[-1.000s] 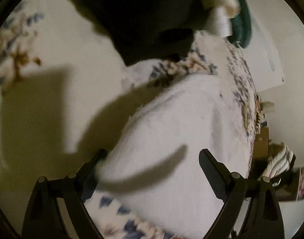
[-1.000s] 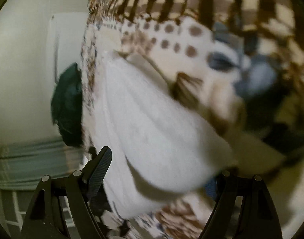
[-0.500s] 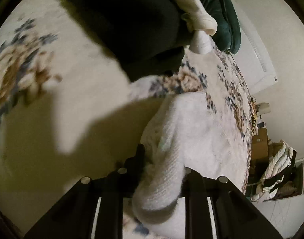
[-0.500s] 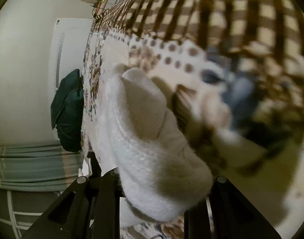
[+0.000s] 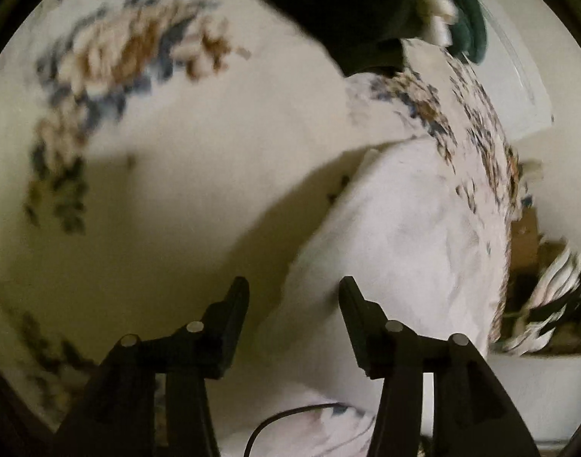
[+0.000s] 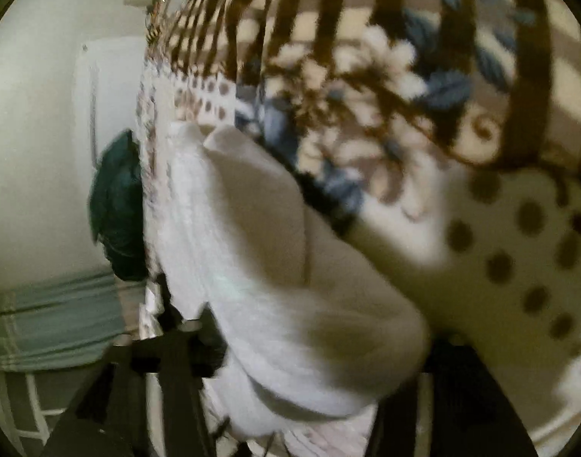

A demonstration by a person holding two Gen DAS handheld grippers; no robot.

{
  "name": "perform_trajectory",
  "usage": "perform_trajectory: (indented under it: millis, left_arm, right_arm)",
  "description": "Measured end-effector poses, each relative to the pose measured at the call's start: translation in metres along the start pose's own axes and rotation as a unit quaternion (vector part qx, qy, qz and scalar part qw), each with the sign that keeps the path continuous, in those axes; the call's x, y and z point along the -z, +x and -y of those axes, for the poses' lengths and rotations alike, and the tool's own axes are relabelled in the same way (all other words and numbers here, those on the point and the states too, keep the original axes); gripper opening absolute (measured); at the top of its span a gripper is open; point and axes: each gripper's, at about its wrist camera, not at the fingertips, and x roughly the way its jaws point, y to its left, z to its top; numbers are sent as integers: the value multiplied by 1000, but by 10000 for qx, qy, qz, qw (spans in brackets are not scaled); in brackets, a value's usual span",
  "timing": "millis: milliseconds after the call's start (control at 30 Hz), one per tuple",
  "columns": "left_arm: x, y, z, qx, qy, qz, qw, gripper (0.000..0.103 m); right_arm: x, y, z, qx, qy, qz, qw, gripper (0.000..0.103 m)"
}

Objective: Fold small clothes

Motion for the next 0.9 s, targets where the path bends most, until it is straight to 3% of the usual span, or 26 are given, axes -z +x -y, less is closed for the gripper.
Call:
perform_trajectory:
  millis: [67, 100, 233, 300, 367, 433, 500, 567, 700, 767, 900]
  left_arm:
    - [4, -16, 16, -7, 326, 116, 9994, 55]
    - [7, -22, 34, 56, 543, 166, 9984, 62]
    - [18, -11, 92, 60, 1442, 195, 9893, 66]
    - [21, 14, 115, -16, 1802, 61, 9836, 66]
    - [26, 52, 125, -222, 2011, -251, 9790, 66]
    - [28, 78, 122, -534, 2140, -377, 9746, 66]
    - [27, 93, 116, -567, 2118, -389, 9749, 66]
    - [29, 90, 115, -547, 2151, -347, 9745, 67]
    - [29, 88, 108, -483, 2177, -371, 9741, 67]
    - [28, 84, 106, -479, 2228, -373, 9730, 67]
    - [20, 75, 104, -388, 2119, -395, 9757, 67]
  right_arm:
    - [1, 4, 3, -301, 100, 187, 9993, 76]
    - [1, 6, 5, -404, 166, 268, 9987, 77]
    - [4, 13, 10, -580, 371, 563, 9960, 77]
    - [6, 11, 13, -597, 390, 672, 9952, 68]
    - [11, 7, 19, -516, 420, 703, 9953, 49]
    - [16, 3, 25, -461, 453, 720, 9953, 47]
    - [16, 4, 28, -497, 482, 703, 9951, 49]
    - [17, 5, 28, -537, 488, 648, 9953, 62]
    - [12, 15, 22, -500, 365, 599, 9963, 67]
    - [13, 12, 22, -374, 391, 639, 9965, 34]
    - [5, 0, 23, -142, 317, 707, 9969, 27]
